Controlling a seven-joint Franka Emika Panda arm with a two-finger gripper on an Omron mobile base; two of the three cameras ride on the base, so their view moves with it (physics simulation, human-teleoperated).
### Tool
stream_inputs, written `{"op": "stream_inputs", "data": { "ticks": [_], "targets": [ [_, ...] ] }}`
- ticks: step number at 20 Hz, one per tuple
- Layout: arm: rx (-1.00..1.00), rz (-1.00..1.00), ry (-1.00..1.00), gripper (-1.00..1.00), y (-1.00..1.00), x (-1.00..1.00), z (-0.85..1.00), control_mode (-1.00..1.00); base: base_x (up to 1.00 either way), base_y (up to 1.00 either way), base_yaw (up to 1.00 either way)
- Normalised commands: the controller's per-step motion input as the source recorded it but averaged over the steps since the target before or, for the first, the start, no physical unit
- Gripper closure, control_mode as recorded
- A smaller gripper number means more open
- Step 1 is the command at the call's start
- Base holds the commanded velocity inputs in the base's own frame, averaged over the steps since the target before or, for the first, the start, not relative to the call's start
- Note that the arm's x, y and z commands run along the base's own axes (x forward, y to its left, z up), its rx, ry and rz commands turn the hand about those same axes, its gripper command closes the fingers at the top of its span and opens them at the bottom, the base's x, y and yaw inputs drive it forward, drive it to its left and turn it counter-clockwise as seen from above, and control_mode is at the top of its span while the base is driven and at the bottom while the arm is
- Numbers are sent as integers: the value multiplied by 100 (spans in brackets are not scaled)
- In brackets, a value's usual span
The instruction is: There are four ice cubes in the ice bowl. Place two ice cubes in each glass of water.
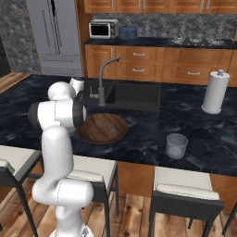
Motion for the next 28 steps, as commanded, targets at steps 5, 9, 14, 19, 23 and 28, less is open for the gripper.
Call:
{"op": "stream_inputs", "data": {
  "ticks": [5,9,14,19,23,28],
  "targets": [
    [2,0,0,-100,0,0,19,-100,0,0,0],
    [1,0,0,-100,0,0,32,-100,0,0,0],
    [1,0,0,-100,0,0,44,-100,0,0,0],
    [0,0,2,-100,-50,-38,16,-100,0,0,0],
    [0,7,1,-100,-94,-65,0,-100,0,0,0],
    [-4,17,0,-100,-94,-58,6,-100,0,0,0]
  ]
}}
